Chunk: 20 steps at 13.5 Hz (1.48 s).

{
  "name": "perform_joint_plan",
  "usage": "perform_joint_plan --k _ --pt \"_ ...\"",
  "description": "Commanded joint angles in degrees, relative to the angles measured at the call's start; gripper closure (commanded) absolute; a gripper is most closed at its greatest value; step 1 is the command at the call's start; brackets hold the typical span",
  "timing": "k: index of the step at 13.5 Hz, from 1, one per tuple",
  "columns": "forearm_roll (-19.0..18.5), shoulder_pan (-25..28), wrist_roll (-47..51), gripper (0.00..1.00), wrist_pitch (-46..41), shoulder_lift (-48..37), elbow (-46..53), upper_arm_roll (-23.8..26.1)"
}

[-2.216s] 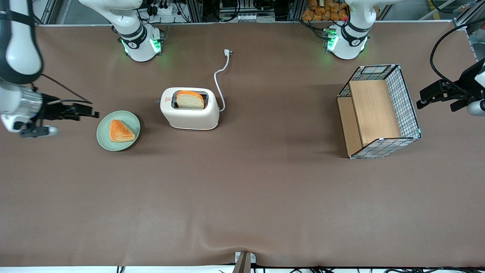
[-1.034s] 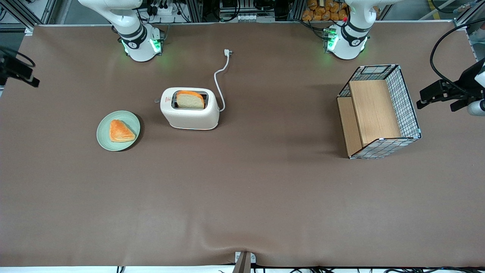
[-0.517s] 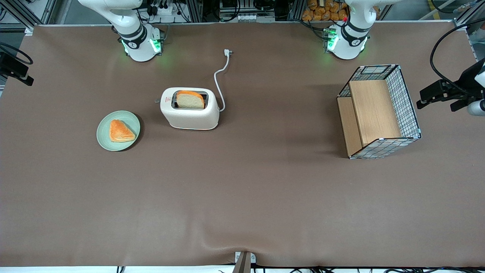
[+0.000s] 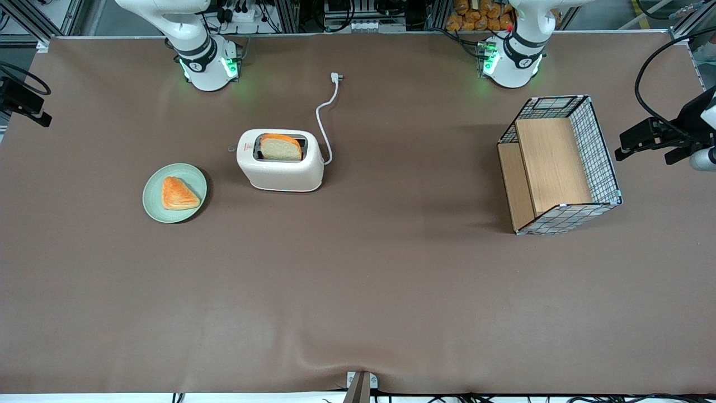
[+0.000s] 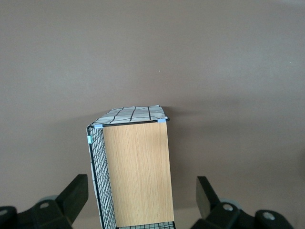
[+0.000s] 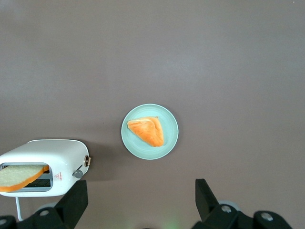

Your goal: Press toaster button with right arm

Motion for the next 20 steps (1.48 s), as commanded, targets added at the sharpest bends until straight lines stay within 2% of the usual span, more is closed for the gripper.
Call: perform_joint_plan --k 1,20 --pt "2.8 0.0 -0.6 0.00 -0.2 0.1 0.3 -0.1" --pt "1.9 0.2 -0.6 0.00 -0.2 1.1 0.5 -0.1"
